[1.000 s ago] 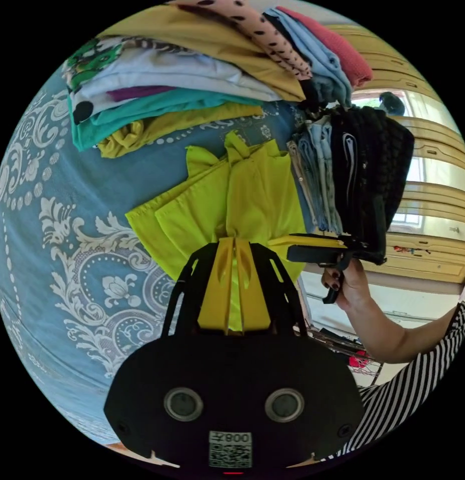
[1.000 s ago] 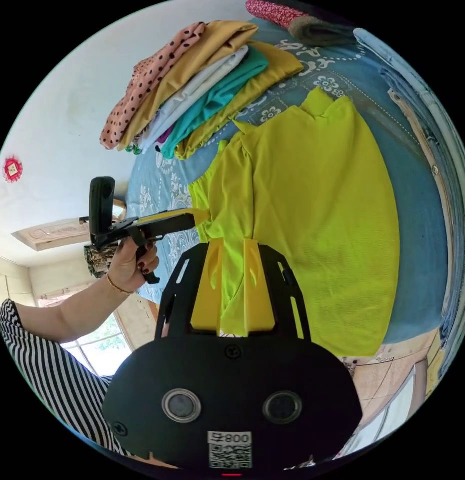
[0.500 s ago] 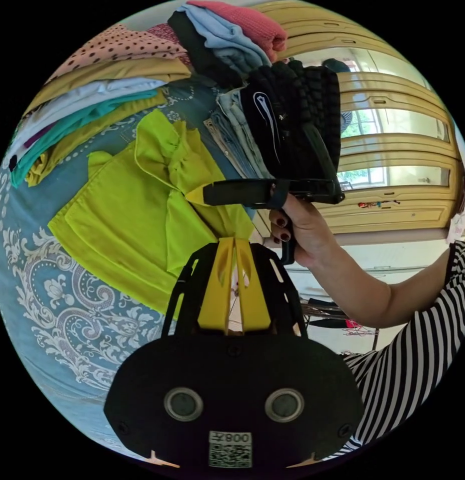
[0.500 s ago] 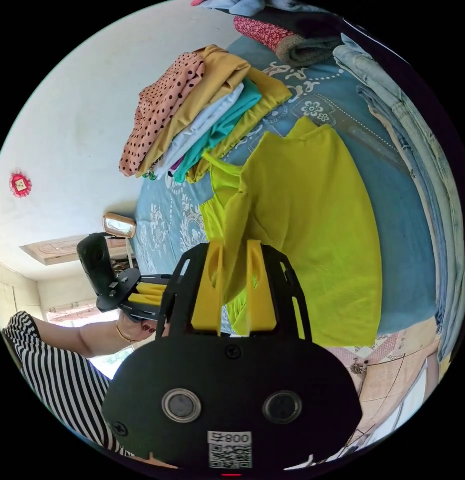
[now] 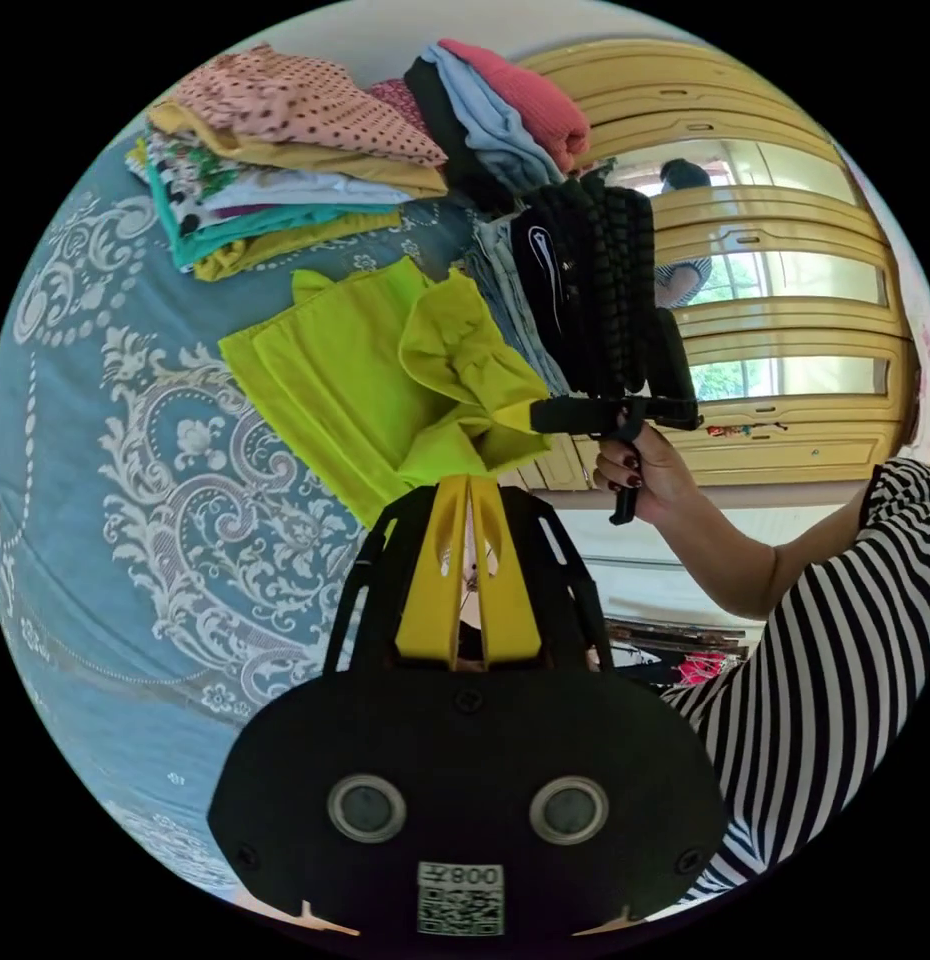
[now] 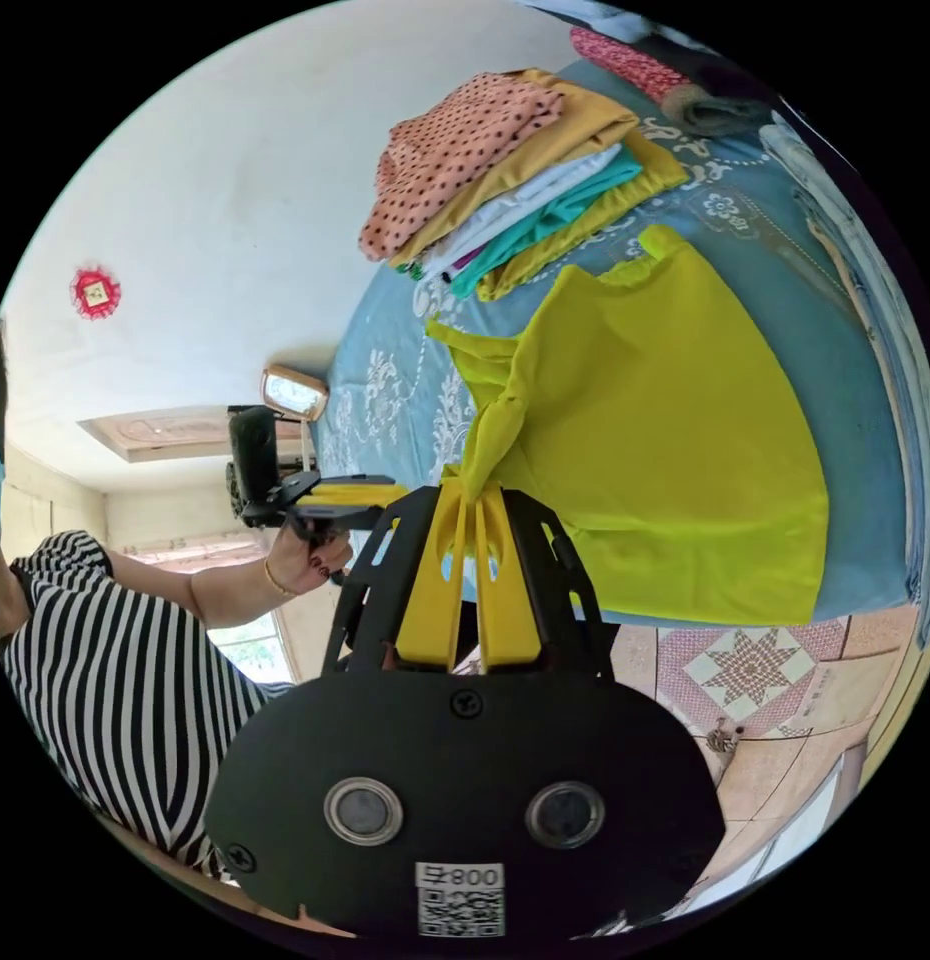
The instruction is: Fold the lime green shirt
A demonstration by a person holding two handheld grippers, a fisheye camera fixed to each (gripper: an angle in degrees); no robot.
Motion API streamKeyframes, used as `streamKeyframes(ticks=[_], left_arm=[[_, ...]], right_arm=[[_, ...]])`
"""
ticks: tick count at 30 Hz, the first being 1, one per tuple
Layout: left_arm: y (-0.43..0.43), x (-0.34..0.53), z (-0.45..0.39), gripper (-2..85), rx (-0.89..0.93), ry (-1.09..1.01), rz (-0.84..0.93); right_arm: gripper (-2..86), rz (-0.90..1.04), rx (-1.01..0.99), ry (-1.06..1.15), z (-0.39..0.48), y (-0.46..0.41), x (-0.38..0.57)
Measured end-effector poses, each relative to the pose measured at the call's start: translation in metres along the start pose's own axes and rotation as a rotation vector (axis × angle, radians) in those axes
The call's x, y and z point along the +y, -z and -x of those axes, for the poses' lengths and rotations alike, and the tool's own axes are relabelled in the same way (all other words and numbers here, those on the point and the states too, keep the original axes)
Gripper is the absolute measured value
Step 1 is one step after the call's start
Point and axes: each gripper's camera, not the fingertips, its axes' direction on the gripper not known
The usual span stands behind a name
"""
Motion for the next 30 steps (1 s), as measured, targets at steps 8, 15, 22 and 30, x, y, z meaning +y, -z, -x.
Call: streamKeyframes(ticks=[8, 15, 22, 30], left_arm=[[0.104, 0.065, -0.045, 0.2, 0.036, 0.067, -0.119], [0.206, 0.138, -0.097, 0.3, 0.052, 0.045, -0.236], [0.34, 0.227, -0.145, 1.3, 0.0, -0.02, -0.334], [0.432, 0.301, -0.186, 5.1, -0.037, 0.016, -0.349]], right_arm=[[0.4, 0.057, -0.024, 0.162, 0.116, -0.093, 0.06], [0.3, 0.108, -0.054, 0.292, 0.252, -0.2, 0.121], [0.2, 0.223, -0.06, 0.361, 0.379, -0.32, 0.201], [0.0, 0.284, -0.063, 0.505, 0.519, -0.418, 0.293]])
